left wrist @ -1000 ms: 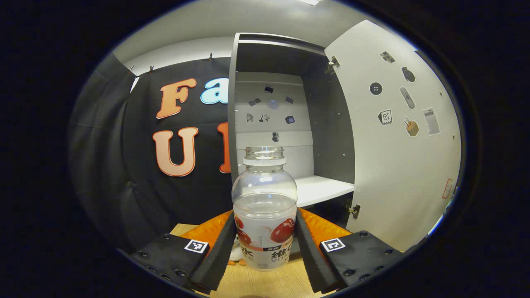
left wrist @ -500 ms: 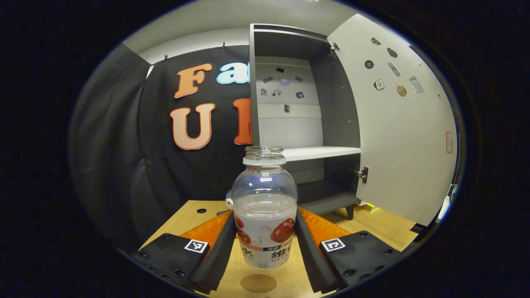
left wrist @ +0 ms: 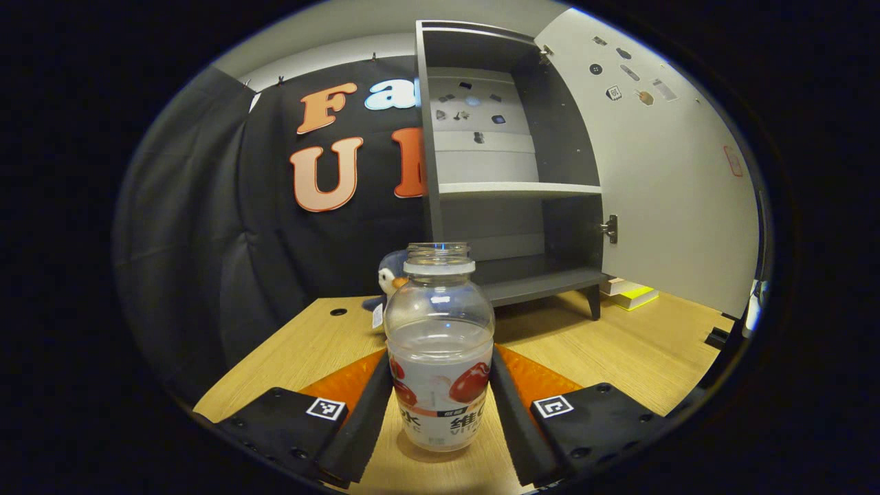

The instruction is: Open the cabinet door with the right hand, grasp the bottle in the cabinet with the left hand and place it on the coaster, then close the cabinet door with the right hand.

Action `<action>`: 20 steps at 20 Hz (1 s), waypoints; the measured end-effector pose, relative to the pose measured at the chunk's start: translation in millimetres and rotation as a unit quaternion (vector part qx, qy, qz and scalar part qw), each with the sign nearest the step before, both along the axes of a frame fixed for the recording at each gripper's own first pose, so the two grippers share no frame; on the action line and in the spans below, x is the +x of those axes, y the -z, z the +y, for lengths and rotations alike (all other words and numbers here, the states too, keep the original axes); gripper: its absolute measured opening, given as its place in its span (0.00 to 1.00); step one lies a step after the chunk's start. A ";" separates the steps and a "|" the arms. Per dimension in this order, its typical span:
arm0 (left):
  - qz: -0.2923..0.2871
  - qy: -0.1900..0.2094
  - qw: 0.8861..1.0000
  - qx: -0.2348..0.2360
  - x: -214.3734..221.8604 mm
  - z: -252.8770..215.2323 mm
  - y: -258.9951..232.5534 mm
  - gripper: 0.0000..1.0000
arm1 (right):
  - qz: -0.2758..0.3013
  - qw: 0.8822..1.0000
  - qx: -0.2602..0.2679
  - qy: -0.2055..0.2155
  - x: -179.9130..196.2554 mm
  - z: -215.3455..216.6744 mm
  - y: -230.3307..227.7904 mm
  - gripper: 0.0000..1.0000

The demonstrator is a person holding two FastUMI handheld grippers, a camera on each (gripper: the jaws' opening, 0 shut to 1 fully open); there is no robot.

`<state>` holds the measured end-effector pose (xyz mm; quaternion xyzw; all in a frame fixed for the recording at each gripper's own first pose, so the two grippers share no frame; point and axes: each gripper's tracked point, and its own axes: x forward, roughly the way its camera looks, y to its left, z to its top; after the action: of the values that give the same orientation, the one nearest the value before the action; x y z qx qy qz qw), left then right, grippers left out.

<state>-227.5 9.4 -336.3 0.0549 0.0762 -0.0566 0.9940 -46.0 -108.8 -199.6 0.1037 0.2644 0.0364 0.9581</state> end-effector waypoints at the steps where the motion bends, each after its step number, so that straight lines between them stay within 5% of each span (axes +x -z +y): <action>1: 0.000 -0.004 1.000 0.002 1.5 1.9 6.4 0.84 | 0.005 1.000 0.000 0.001 -0.1 -0.9 3.0 0.55; 20: 0.009 -0.026 1.000 -0.012 8.7 15.3 51.1 0.86 | 0.074 0.997 0.011 -0.023 8.5 10.1 51.4 0.55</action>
<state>-218.8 24.7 -387.5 0.0407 0.0854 -0.0322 0.9950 -37.5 -98.7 -251.0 0.1101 0.3361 0.0538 0.9338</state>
